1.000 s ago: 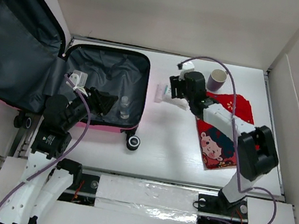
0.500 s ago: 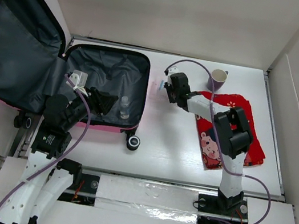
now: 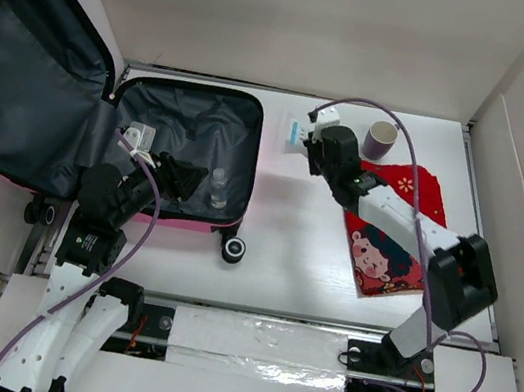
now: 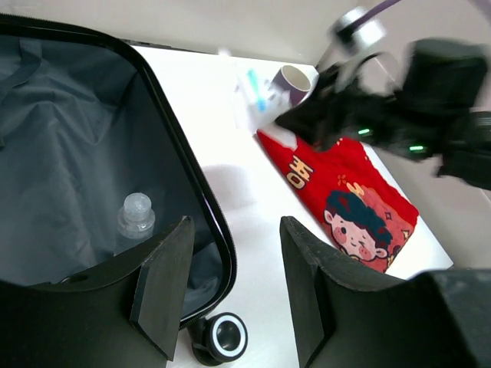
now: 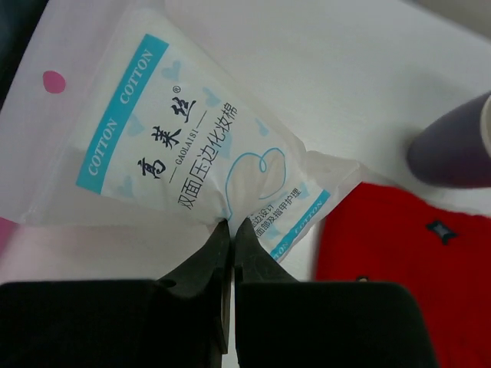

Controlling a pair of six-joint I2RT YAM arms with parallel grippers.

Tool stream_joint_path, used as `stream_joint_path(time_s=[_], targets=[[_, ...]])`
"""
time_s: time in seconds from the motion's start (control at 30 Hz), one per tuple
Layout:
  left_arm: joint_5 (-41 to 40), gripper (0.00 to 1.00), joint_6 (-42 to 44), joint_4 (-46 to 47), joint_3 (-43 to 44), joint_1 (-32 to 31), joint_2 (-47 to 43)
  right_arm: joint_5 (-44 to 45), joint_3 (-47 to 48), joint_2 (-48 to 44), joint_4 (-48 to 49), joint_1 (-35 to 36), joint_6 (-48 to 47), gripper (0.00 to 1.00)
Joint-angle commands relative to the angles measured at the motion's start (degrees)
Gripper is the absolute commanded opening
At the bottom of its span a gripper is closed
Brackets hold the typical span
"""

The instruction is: Pack the luggage

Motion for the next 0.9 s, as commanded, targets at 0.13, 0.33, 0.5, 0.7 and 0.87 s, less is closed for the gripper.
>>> stream_joint_path(time_s=[0.13,0.33,0.5,0.7,0.87], targets=[[0.09,0.45,0.09,2.48,2.09,0.13,-0.71,-11.63,1.24,-8.41,5.76,11.86,0.96,0.0],[-0.61,0.45,0.18,2.39,2.35,0.13,-1.42,-18.75,4.75,-2.72,6.37,18.71,2.89,0.0],[-0.88,0.44,0.35,2.22,2.35,0.13,-1.86,-21.4,7.57,1.78,5.67,21.79,4.9,0.0],[-0.61,0.44,0.26,2.13,2.44,0.13,-2.21,-17.88,11.25,8.18,6.99,21.27,6.85,0.0],[-1.14,0.44,0.44,1.87,2.35,0.13,-2.65,-11.83,19.85,13.73,4.28,17.75,6.32,0.0]])
